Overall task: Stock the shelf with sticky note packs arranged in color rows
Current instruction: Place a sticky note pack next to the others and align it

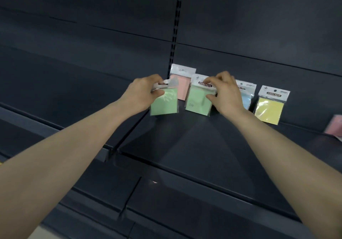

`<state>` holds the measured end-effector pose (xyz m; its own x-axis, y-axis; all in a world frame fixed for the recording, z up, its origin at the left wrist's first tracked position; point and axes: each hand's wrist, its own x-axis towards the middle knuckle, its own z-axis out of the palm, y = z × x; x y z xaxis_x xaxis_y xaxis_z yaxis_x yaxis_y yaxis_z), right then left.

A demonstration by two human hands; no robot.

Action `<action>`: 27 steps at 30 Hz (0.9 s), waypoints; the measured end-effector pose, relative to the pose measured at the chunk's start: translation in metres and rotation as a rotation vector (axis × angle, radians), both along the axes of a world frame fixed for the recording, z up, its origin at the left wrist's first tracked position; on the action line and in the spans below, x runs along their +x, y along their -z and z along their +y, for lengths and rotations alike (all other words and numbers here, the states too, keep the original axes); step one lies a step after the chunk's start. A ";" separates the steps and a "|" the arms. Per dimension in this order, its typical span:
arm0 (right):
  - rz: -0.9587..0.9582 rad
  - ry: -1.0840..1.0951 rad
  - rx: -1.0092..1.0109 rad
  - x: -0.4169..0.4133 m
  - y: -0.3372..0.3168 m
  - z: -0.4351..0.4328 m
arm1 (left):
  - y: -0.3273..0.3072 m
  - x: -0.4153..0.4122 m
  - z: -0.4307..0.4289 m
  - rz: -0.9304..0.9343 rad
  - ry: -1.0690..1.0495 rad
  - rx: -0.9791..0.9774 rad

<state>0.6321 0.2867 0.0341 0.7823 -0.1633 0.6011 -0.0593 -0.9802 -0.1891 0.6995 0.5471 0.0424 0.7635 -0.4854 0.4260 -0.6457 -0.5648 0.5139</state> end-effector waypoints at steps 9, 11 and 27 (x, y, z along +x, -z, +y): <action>-0.036 0.079 -0.203 0.005 0.010 0.001 | 0.004 0.010 0.002 -0.028 0.061 -0.014; -0.049 0.074 -0.198 0.003 0.009 0.001 | 0.005 0.012 0.002 -0.030 0.067 -0.019; 0.194 -0.211 0.309 -0.053 -0.030 0.025 | -0.015 -0.010 -0.047 -0.082 0.300 -0.050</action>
<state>0.5794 0.3117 0.0642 0.9116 -0.1373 0.3875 0.0732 -0.8734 -0.4815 0.6896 0.5003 0.0573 0.5516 -0.6608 0.5090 -0.8201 -0.3182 0.4756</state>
